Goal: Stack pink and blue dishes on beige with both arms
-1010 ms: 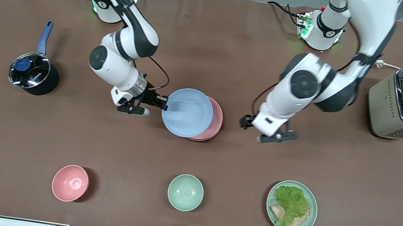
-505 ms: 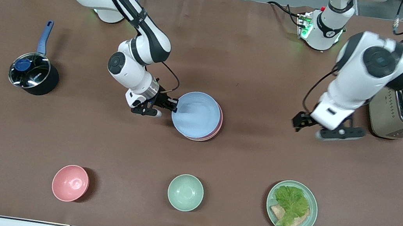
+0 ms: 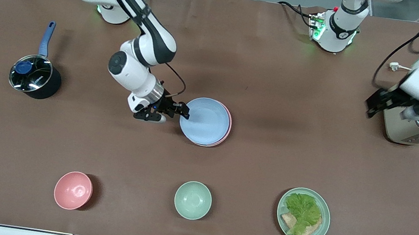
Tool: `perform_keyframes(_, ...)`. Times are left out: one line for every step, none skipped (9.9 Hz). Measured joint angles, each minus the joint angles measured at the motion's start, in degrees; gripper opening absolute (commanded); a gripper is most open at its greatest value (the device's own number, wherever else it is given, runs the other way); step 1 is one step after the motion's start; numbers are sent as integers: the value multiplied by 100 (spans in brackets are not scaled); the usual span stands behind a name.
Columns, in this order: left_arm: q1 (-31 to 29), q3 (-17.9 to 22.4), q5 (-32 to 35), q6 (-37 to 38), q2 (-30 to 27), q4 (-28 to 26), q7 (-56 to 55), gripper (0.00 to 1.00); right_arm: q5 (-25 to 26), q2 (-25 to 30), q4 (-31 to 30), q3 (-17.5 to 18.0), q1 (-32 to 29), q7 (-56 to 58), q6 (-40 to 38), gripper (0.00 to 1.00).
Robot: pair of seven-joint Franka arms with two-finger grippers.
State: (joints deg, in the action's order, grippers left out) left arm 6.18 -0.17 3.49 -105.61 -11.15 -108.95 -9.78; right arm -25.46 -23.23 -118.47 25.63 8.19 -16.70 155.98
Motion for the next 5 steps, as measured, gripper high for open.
perform_keyframes(-1, 166, -149, 492, -163, 239, 350, 100, 184, 544, 47, -33, -273, -2, -646, 100)
perform_keyframes(-3, 292, -306, 859, -298, 454, 574, 100, 611, 1145, 85, -155, -607, -12, -1428, 100)
perform_keyframes(-3, 360, -393, 1294, -376, 730, 656, 100, 1094, 1705, 181, -514, -810, -18, -2359, 100)
perform_keyframes(2, 369, -421, 1734, -389, 1042, 660, 100, 1498, 2098, 406, -948, -885, -11, -3295, 100)
perform_keyframes(5, 361, -426, 2005, -365, 1325, 659, 100, 1845, 2324, 755, -1380, -905, 7, -4078, 100)
